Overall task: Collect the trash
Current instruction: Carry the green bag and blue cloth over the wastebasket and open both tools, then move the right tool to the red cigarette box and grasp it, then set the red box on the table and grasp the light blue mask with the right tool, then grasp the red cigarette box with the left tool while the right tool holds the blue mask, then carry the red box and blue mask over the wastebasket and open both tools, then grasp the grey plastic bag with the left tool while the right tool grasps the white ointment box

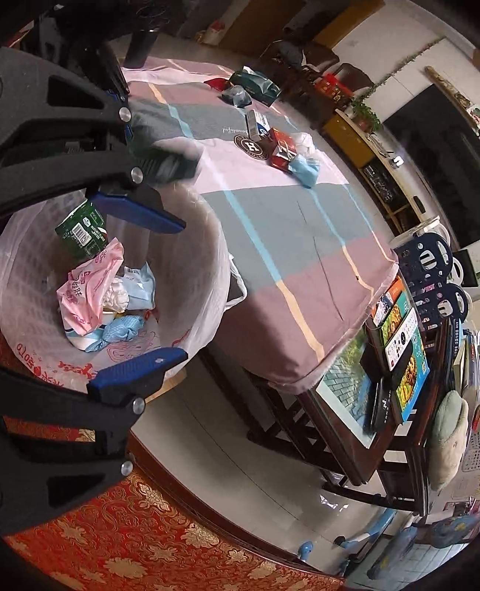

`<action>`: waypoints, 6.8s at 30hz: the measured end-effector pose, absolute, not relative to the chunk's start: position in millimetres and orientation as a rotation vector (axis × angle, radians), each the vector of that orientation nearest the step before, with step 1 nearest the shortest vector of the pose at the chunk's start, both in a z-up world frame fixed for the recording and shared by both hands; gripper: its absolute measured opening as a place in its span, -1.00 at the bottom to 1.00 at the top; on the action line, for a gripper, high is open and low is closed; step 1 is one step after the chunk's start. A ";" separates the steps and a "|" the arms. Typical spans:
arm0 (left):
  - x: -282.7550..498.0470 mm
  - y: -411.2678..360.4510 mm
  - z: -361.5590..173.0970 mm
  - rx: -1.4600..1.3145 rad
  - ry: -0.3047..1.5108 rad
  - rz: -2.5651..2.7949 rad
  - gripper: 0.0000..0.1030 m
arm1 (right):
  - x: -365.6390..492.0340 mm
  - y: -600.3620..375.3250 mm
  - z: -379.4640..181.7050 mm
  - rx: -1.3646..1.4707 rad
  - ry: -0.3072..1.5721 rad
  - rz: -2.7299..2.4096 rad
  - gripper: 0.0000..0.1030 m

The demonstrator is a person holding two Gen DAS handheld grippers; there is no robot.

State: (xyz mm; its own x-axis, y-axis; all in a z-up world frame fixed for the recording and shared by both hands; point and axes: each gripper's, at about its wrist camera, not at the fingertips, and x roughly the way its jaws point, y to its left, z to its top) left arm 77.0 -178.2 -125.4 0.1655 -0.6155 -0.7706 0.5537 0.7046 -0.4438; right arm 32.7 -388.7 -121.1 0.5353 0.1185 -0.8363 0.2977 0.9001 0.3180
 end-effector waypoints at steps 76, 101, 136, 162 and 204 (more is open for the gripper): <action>138.4 117.3 -177.1 -0.618 0.962 -0.010 0.60 | 348.0 -134.0 -209.1 0.042 1.124 0.202 -0.75; 208.7 64.8 -206.5 -0.459 1.152 0.038 0.76 | 174.4 -174.4 -163.9 0.182 1.099 0.368 -0.76; 101.9 -22.2 -80.9 -0.209 0.771 -0.197 0.20 | 89.8 -253.3 -96.3 0.104 0.973 0.117 -0.76; 54.3 -161.3 -91.1 0.113 0.847 -0.446 0.20 | 20.3 -363.0 -143.4 0.380 1.049 0.051 0.23; 330.0 135.5 -152.3 -0.208 0.958 0.045 0.46 | 342.5 -82.9 -170.9 -0.124 1.040 0.473 0.23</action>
